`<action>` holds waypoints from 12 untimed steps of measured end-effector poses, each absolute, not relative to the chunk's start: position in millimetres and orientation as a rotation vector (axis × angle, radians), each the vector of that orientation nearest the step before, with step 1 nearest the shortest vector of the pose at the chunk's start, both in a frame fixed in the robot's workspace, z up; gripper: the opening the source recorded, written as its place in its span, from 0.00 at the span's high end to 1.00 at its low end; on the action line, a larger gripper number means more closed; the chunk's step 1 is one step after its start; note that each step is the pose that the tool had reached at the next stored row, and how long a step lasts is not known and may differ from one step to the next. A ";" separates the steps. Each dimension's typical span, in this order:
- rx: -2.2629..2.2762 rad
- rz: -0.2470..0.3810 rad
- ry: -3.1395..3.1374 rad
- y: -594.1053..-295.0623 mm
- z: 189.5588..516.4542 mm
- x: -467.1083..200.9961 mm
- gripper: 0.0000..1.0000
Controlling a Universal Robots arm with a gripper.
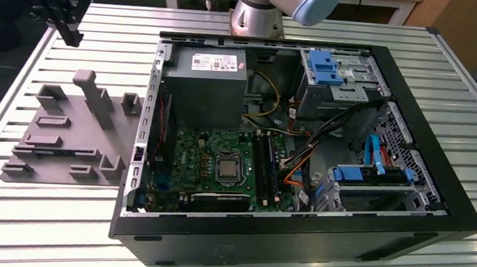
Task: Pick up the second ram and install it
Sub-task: 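Reach for the second ram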
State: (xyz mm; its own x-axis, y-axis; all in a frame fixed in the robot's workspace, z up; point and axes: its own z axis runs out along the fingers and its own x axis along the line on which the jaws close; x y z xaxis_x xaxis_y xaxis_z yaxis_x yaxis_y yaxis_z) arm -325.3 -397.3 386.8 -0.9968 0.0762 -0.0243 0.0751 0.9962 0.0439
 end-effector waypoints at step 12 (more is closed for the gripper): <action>0.118 0.067 3.113 -397.3 386.0 -351.2 0.89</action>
State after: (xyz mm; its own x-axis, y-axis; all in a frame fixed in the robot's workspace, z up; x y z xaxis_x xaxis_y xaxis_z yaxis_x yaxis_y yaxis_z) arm -351.2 -397.3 386.0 -0.9968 0.0762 -0.0242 0.0751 0.9962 0.0439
